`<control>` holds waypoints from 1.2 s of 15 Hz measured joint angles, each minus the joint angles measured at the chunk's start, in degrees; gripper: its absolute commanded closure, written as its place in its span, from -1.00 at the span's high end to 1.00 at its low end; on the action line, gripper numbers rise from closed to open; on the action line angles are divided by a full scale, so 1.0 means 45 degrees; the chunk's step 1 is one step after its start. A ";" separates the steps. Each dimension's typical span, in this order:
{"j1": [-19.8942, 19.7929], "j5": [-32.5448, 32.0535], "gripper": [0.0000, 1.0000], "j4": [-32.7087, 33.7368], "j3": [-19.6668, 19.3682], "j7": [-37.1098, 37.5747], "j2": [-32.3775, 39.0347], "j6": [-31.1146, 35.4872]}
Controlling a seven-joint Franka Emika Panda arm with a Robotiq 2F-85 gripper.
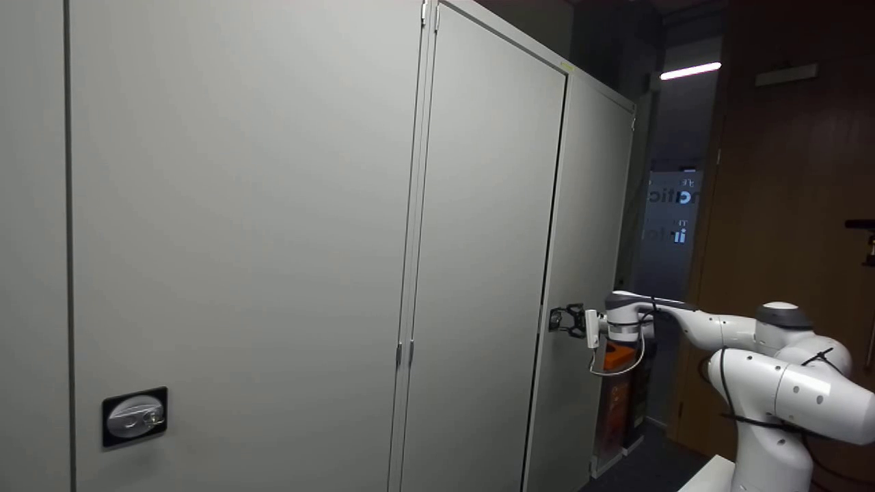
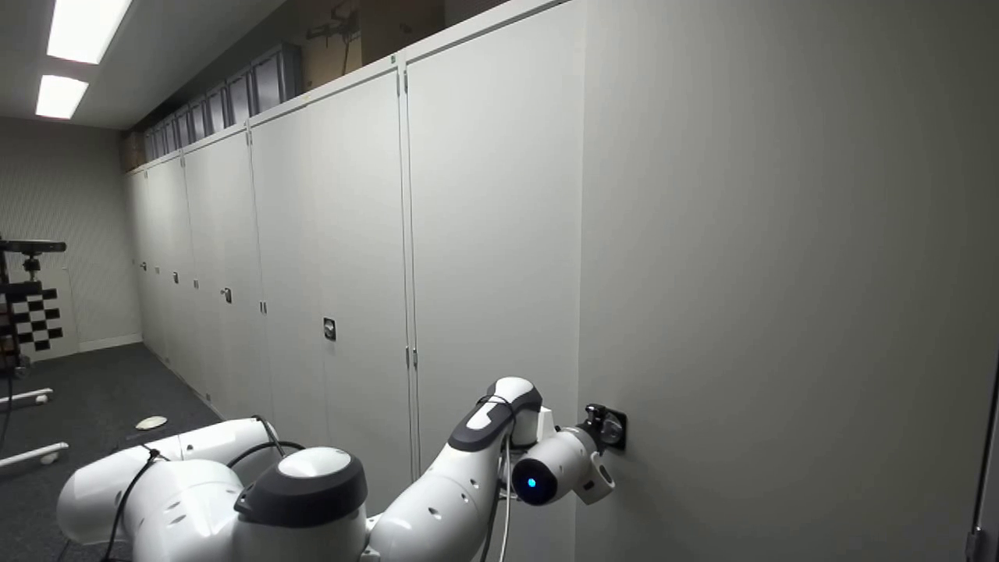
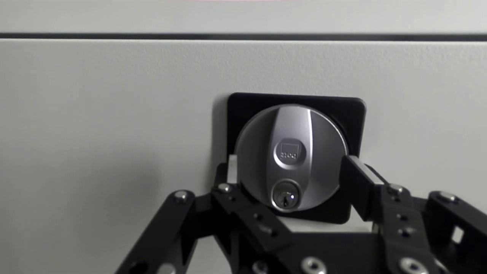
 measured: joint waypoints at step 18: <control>0.0439 -0.0007 -0.84 0.0310 -0.0036 -0.0044 0.0007 0.0000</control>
